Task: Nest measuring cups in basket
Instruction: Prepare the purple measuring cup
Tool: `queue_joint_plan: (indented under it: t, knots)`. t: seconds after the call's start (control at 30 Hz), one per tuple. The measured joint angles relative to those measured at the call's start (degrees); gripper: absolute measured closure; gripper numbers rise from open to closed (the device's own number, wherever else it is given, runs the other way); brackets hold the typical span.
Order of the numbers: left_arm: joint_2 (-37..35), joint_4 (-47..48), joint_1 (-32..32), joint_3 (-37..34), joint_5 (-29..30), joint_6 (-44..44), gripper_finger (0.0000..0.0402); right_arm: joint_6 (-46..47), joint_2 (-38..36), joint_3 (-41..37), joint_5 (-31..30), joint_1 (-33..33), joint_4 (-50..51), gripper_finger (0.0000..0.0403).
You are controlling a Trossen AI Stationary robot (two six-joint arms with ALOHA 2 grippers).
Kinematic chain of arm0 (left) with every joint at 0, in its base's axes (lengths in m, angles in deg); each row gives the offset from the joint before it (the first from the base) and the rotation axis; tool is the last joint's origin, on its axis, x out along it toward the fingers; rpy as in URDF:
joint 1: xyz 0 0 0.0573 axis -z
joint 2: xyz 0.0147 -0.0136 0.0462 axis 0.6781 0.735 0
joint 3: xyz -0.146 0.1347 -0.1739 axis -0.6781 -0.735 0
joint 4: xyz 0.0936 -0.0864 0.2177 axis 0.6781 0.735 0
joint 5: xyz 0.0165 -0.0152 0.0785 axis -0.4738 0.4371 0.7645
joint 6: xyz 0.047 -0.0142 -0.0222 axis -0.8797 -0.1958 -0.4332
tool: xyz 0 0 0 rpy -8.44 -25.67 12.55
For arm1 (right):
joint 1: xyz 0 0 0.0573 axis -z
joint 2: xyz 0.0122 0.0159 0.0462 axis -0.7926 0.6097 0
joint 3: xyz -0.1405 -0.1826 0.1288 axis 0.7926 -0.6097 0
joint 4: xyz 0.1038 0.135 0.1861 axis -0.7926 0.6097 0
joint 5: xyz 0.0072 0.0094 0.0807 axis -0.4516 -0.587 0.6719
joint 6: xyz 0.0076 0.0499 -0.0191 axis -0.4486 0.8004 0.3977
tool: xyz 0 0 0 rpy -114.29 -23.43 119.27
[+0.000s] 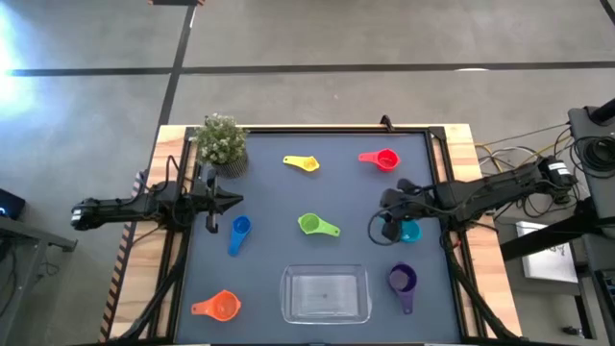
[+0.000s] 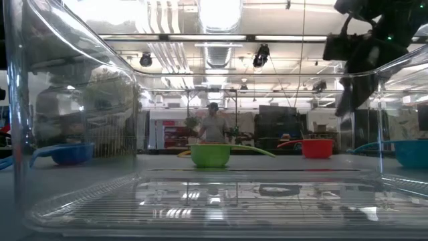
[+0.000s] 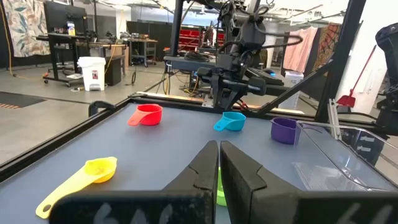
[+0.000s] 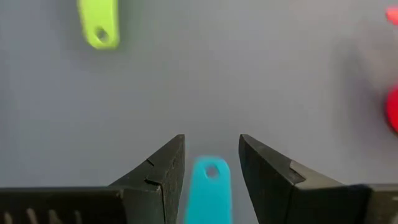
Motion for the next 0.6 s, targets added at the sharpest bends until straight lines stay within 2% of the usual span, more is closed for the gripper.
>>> queue_joint_plan:
  t: [0.27, 0.43, 0.6]
  knots:
    - [0.0, 0.0, -0.01, 0.0, 0.0, -0.01, 0.0402, 3.08, 0.01, 0.7, 0.12, 0.0, 6.67, 0.0262]
    - [0.0, 0.0, -0.01, 0.0, 0.02, 0.0, 0.0402, 4.84, -0.02, 0.73, 4.26, 0.0, 10.79, 0.0262]
    - [0.0, 0.0, -0.01, 0.0, 0.0, 0.0, 0.0402, 7.41, 0.49, 2.99, 7.7, 0.0, 19.57, 0.0262]
